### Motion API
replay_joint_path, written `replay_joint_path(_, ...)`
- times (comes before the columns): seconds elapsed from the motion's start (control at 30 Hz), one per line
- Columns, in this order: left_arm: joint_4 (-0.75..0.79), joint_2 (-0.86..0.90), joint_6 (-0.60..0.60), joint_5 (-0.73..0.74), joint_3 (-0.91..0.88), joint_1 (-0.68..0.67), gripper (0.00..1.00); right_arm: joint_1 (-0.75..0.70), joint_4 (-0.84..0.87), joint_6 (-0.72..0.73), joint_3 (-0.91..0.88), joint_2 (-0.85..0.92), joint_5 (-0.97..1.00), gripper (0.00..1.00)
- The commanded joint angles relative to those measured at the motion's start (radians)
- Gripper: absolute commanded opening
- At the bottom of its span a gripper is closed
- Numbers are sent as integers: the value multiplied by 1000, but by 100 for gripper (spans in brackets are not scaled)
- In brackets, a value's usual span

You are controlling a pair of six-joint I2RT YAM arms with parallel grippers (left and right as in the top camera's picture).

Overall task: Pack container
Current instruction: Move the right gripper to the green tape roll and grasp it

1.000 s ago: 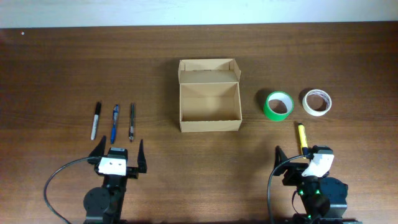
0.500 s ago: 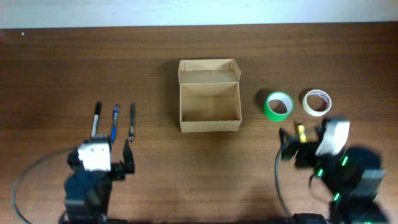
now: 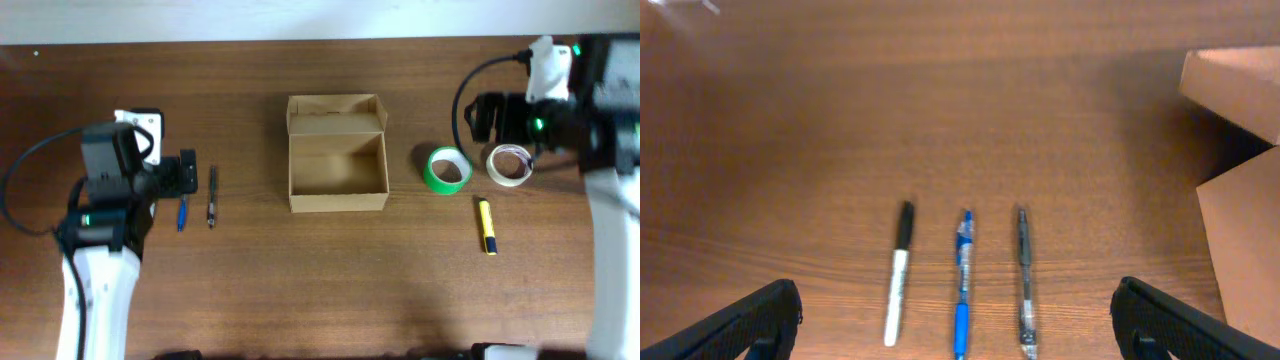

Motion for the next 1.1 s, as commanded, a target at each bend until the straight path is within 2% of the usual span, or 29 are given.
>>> replay_joint_path(0.0, -11, 98, 19, 99, 31, 28, 99, -41, -35, 40, 76, 185, -6, 99)
replay_joint_path(0.1, -23, 158, 19, 98, 31, 27, 99, -54, -41, 14, 79, 290, -18, 98)
replay_joint_path(0.13, -27, 179, 19, 98, 31, 27, 99, -60, -48, 20, 79, 321, -13, 92)
replay_joint_path(0.23, -30, 219, 19, 99, 31, 27, 99, -73, -64, 69, 76, 407, -8, 92)
replay_joint_path(0.33, -30, 266, 19, 99, 31, 27, 99, -77, -63, 90, 76, 509, -10, 82)
replay_joint_path(0.37, -30, 282, 19, 99, 31, 27, 99, -77, -61, 90, 76, 548, -3, 77)
replay_joint_path(0.57, -29, 304, 19, 99, 31, 27, 99, -75, -58, 101, 61, 644, 31, 73)
replay_joint_path(0.83, -29, 303, 19, 99, 31, 27, 99, -73, 43, 101, -73, 665, 93, 73)
replay_joint_path(0.87, -29, 303, 19, 99, 31, 27, 99, -72, 71, 101, -111, 665, 93, 70)
replay_joint_path(0.9, -29, 303, 19, 99, 31, 27, 99, -72, 103, 109, -160, 665, 93, 62)
replay_joint_path(1.0, -29, 303, 19, 99, 31, 27, 99, -72, 163, 125, -240, 665, 92, 53)
replay_joint_path(1.07, -30, 303, 19, 99, 31, 27, 99, -72, 183, 128, -272, 665, 92, 38)
